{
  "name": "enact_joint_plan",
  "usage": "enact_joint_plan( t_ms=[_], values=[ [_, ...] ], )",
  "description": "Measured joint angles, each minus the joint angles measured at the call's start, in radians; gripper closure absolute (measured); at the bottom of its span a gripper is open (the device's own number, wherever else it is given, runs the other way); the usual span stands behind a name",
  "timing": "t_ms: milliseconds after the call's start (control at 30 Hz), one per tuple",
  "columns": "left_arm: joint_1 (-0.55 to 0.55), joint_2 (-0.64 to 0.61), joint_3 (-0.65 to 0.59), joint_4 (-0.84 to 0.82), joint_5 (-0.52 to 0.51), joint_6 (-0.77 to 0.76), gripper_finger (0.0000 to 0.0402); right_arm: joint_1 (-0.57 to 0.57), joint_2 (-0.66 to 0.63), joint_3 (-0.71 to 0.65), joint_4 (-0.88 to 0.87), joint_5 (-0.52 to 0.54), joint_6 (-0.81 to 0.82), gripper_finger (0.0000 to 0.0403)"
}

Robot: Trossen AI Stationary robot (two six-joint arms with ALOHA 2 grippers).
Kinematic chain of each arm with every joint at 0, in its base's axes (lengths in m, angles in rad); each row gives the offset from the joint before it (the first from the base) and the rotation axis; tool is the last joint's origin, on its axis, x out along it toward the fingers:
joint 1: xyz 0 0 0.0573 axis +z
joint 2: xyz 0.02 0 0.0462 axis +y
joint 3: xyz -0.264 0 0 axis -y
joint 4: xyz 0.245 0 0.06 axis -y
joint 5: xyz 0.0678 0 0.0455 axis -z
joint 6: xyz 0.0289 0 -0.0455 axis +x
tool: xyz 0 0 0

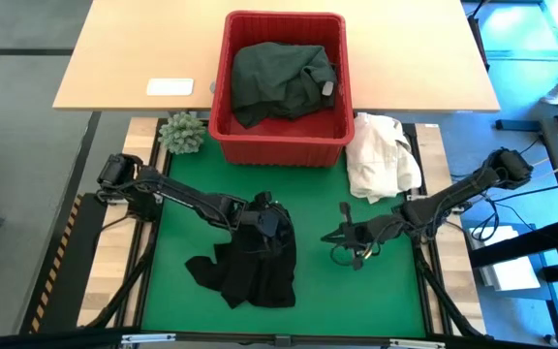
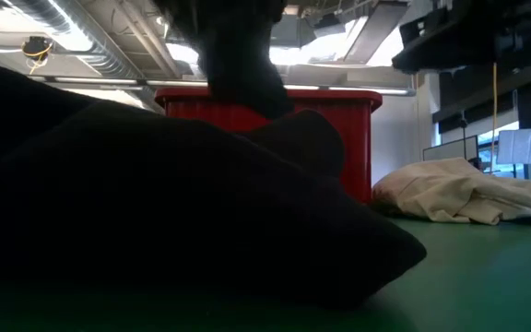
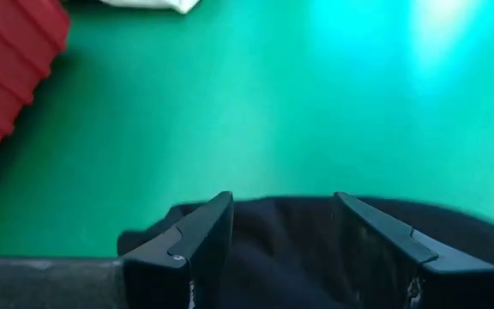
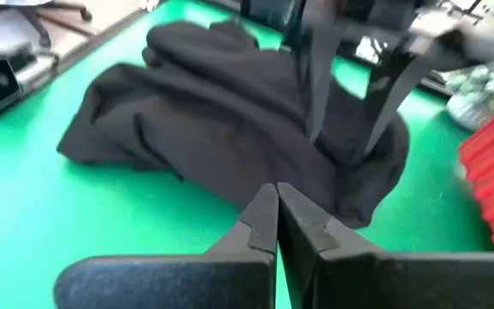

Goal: Fold laundry
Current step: Fold the black shirt

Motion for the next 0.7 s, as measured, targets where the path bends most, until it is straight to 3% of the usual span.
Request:
enact_joint_plan(
  t_ms=[200, 467, 700],
  values=[
    [-0.033, 0.000, 0.099, -0.124, 0.000, 0.001, 0.0208, 0.000, 0.098, 0.055, 0.003, -0.028, 0.002, 0.0397],
    [-0.074, 0.000, 0.117, -0.216, -0.044, 0.002, 0.0208, 0.000, 0.246, 0.140, 0.002, -0.074, 0.003, 0.0397],
    [-0.092, 0.000, 0.117, -0.241, -0.047, -0.006, 0.0209, -0.003, 0.347, 0.214, 0.001, -0.021, 0.003, 0.0397]
  ],
)
